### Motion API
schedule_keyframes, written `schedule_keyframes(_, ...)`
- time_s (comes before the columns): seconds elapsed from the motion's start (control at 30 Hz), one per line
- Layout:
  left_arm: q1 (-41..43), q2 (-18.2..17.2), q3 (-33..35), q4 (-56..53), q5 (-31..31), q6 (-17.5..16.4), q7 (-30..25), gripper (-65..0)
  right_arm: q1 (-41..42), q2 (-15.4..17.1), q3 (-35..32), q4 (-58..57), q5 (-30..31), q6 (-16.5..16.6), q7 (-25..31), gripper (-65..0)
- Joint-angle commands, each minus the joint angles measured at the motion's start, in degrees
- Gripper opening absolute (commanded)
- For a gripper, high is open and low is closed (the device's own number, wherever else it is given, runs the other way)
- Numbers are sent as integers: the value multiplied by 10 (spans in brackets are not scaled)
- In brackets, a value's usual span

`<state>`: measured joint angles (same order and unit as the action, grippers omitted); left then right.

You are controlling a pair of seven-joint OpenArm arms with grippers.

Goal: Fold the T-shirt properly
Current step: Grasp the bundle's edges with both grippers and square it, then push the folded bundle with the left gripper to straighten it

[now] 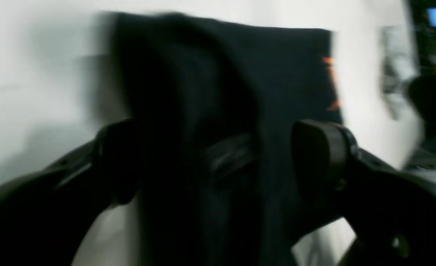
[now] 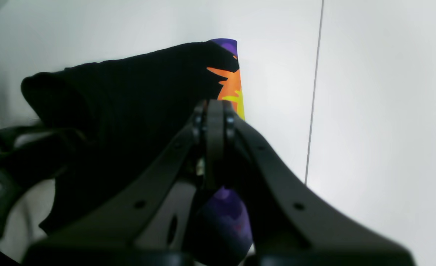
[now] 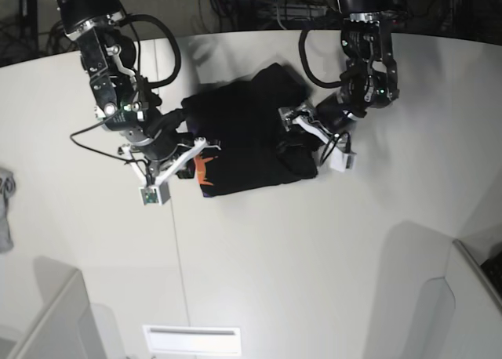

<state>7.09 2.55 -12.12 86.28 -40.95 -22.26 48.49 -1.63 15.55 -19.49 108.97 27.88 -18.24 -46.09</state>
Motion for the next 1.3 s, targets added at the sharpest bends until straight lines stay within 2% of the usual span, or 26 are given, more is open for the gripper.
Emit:
schedule_keyframes(0.0, -1, -2, 7, -8, 2, 6, 4, -51, 4, 2, 4, 9, -1, 2, 12, -650)
schedule_keyframes(0.07, -2, -2, 14, -26, 2, 6, 3, -54, -2, 2, 5, 9, -1, 2, 13, -650)
schedule_keyframes(0.13, -7, -3, 15, -39, 3, 6, 3, -117, -6, 11, 5, 10, -1, 2, 13, -650)
schedule_keyframes(0.37, -27, -46, 76, -76, 3, 7, 3, -535, -31, 22, 5, 10, -1, 2, 56, -650)
schedule_keyframes(0.43, -27, -64, 82, -72, 3, 20, 3, -650, -40, 22, 5, 10, -1, 2, 60, -650)
schedule_keyframes(0.53, -51, -95, 108, -72, 3, 55, 17, -650, -50, 22, 5, 10, -1, 2, 60, -650)
schedule_keyframes(0.7, -112, -176, 216, -71, 3, 58, 65, -650, -64, 22, 6, 10, -1, 2, 60, -650)
schedule_keyframes(0.83, -172, -240, 331, -71, 3, 58, 68, -650, -91, 15, 51, 10, -1, 2, 60, -650)
schedule_keyframes(0.97, -251, -288, 473, -71, 3, 51, 64, -650, -120, 7, 97, 10, -1, 2, 60, -650)
schedule_keyframes(1.07, -312, -305, 576, -71, 3, 51, 64, -650, -146, 5, 125, 11, -1, 2, 60, -650)
schedule_keyframes(1.17, -362, -306, 654, -71, 7, 51, 63, -650, -167, 4, 147, 11, -1, 2, 60, -650)
schedule_keyframes(1.27, -393, -305, 721, -71, 71, 50, 61, -650, -185, 3, 165, 11, -1, 1, 61, -650)
